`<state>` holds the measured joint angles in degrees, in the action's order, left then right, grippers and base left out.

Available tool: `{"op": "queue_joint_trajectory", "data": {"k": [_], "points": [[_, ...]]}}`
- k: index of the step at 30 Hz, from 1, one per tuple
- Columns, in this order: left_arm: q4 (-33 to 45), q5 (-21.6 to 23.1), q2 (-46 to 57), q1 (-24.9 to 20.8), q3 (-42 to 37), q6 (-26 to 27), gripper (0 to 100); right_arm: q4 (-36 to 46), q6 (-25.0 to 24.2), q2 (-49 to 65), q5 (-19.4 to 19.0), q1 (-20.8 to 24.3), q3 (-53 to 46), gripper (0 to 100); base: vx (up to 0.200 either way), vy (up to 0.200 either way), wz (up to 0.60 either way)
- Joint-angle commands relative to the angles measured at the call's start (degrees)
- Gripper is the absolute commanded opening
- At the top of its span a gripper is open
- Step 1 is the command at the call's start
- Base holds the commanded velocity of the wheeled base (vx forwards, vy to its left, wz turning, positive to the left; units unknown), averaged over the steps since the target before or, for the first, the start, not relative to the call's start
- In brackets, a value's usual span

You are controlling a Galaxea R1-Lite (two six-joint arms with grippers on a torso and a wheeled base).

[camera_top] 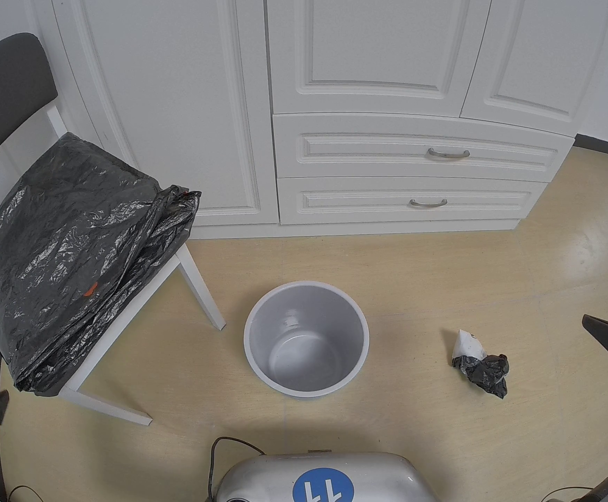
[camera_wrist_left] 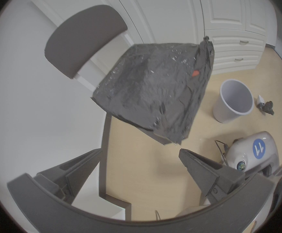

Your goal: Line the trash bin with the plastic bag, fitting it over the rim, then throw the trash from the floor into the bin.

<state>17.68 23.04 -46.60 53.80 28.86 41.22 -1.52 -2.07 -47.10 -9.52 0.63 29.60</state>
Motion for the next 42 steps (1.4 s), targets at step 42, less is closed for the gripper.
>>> {"op": "queue_joint_trajectory", "data": {"k": [42], "points": [[-33.3, -3.4, -14.1, -15.6, -13.7, -3.8, 100, -1.4, 0.2, -5.7, 0.9, 5.1, -1.3, 100, 0.000, 0.000, 0.00]]}}
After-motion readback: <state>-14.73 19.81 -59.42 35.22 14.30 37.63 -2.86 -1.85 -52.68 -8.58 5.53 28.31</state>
